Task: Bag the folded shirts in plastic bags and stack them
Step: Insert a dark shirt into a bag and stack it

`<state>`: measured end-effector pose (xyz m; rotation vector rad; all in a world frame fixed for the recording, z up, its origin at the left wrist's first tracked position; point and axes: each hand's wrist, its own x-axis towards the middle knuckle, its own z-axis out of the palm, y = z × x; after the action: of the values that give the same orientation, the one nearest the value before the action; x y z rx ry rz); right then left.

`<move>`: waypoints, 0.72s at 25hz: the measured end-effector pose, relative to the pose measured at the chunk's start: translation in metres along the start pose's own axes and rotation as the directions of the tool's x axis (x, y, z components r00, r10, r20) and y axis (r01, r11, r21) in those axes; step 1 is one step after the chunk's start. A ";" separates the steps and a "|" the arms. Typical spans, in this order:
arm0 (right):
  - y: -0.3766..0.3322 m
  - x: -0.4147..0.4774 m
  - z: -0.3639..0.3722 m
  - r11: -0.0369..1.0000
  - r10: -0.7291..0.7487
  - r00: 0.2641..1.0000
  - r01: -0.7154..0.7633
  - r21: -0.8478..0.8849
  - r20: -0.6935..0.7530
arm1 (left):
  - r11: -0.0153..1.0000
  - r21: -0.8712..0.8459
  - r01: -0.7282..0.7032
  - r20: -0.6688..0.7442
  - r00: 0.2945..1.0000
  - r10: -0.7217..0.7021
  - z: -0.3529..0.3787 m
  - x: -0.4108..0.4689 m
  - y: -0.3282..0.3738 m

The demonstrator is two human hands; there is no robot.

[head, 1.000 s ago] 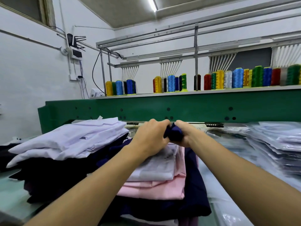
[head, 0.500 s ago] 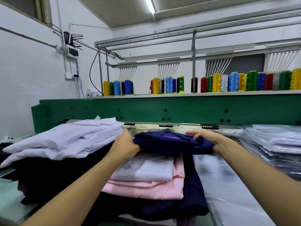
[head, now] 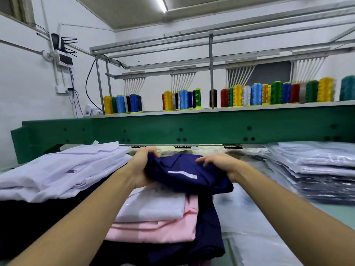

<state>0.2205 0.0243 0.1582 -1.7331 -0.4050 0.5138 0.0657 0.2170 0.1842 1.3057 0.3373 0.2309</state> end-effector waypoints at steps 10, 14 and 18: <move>-0.038 -0.020 -0.012 0.988 -0.145 0.985 0.138 0.074 0.097 | 0.759 0.525 -0.386 0.216 0.922 0.320 0.128 -0.011 -0.007; -0.029 -0.033 -0.064 0.992 -0.074 0.992 0.062 0.111 0.105 | 0.598 0.641 -0.480 0.406 0.874 0.267 0.177 -0.021 -0.019; 0.004 -0.045 -0.124 0.976 -0.038 0.994 0.060 0.211 -0.106 | 0.655 0.555 -0.512 0.595 0.795 0.119 0.210 -0.010 -0.041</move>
<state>0.2500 -0.1022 0.1816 -1.5306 -0.3076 0.4154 0.1336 0.0137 0.1926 2.1329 -0.3383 0.0393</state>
